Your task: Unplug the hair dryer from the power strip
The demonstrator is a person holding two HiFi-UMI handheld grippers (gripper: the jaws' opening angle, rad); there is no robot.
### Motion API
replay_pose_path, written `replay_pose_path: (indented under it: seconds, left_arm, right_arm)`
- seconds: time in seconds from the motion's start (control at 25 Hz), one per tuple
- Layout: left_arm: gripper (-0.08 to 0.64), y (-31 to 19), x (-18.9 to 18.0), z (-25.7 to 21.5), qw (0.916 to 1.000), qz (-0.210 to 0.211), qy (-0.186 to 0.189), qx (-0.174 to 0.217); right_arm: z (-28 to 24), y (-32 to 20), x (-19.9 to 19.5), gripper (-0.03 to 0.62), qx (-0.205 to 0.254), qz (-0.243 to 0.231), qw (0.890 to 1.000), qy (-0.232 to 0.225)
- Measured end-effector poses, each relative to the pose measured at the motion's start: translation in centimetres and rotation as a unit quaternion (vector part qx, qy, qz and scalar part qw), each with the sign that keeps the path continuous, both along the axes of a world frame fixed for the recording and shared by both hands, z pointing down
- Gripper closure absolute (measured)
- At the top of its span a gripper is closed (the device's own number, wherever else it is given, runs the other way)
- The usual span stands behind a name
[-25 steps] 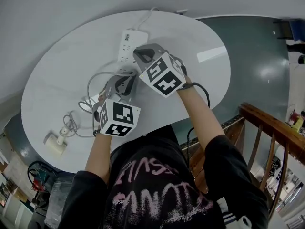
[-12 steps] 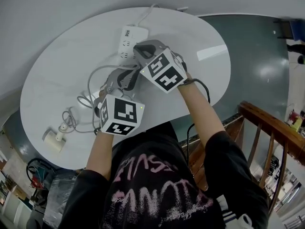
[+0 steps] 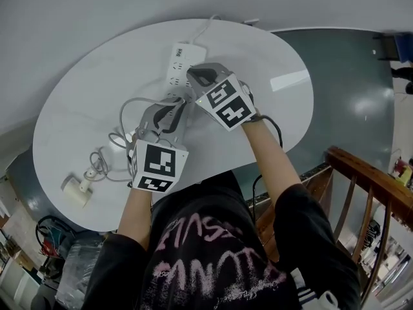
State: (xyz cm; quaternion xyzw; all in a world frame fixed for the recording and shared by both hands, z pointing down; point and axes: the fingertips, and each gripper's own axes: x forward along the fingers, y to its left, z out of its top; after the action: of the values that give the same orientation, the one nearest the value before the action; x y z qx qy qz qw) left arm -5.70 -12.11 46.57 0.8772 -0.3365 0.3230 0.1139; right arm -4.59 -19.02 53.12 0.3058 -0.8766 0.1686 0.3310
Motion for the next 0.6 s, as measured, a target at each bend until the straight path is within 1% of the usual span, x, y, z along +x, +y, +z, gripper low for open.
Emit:
replay_pose_path:
  seconds: [0.12, 0.24, 0.4, 0.6]
  left_arm:
    - [0.515, -0.4, -0.4, -0.8, 0.9998, -0.014, 0.007, 0.009]
    - [0.515, -0.8, -0.7, -1.8, 0.9993, -0.029, 0.013, 0.022]
    - [0.514, -1.5, -1.1, -3.1, 0.9979, -0.048, 0.019, 0.039]
    - [0.514, -2.2, -2.1, -4.3, 0.9956, -0.069, 0.023, 0.059]
  right_arm:
    - [-0.1, 0.0, 0.0, 0.569, 0.01, 0.013, 1.0, -0.016]
    - [-0.3, -0.1, 0.2, 0.569, 0.017, 0.025, 0.999, -0.024]
    - [-0.5, -0.2, 0.3, 0.571, 0.032, 0.026, 0.999, -0.029]
    - [-1.7, -0.5, 0.6, 0.575, 0.052, 0.054, 0.995, -0.06]
